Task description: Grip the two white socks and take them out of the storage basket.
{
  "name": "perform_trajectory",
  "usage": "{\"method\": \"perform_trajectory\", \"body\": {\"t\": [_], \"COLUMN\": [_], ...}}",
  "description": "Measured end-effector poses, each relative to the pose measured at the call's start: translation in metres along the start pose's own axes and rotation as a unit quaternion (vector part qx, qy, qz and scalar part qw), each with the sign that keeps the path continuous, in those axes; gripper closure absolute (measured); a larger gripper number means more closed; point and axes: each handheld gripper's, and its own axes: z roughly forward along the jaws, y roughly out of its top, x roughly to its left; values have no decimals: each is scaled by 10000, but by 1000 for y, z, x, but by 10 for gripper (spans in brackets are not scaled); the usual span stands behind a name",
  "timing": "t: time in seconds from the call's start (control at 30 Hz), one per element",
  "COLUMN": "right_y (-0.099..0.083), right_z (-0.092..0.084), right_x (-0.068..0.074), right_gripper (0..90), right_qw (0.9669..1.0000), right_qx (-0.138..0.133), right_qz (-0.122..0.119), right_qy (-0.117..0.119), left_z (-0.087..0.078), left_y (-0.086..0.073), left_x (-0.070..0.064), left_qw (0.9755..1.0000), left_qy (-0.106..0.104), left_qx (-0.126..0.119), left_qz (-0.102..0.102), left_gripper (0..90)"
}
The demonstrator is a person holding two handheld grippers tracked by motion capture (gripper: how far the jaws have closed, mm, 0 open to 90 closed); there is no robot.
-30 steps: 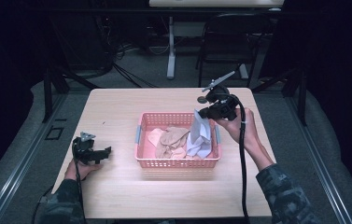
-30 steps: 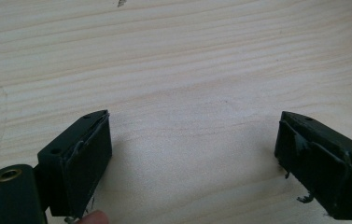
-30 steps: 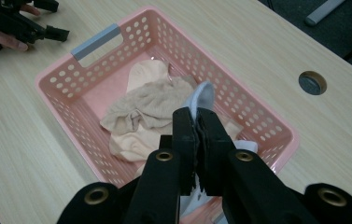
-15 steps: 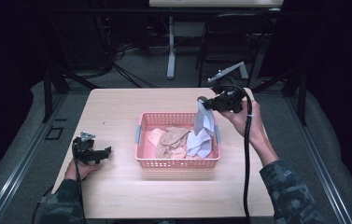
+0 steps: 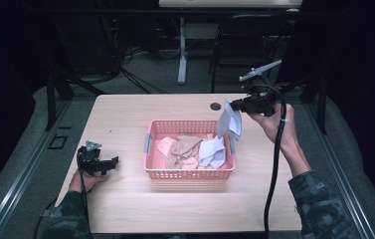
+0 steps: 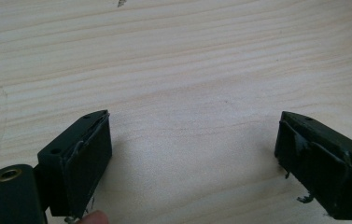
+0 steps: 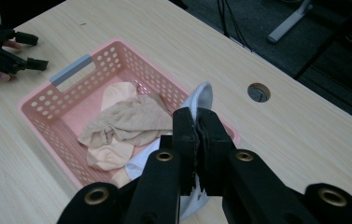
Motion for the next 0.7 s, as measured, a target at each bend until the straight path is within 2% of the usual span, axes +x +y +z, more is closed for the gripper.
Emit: {"method": "perform_trajectory", "body": {"t": [0.37, 0.7], "right_y": [-25, -56], "right_z": [-23, -27], "right_x": [-29, -49], "right_gripper": [868, 868], "right_qw": [9991, 9971], "right_qx": [-44, 7], "right_qz": [324, 597], "right_qy": [-273, -470], "left_z": [0, 0], "left_y": [0, 0], "left_x": [0, 0], "left_qw": [10000, 10000], "left_qy": [-1, -1], "left_qx": [-7, -3], "left_qz": [8, 5], "left_gripper": [108, 108]}}
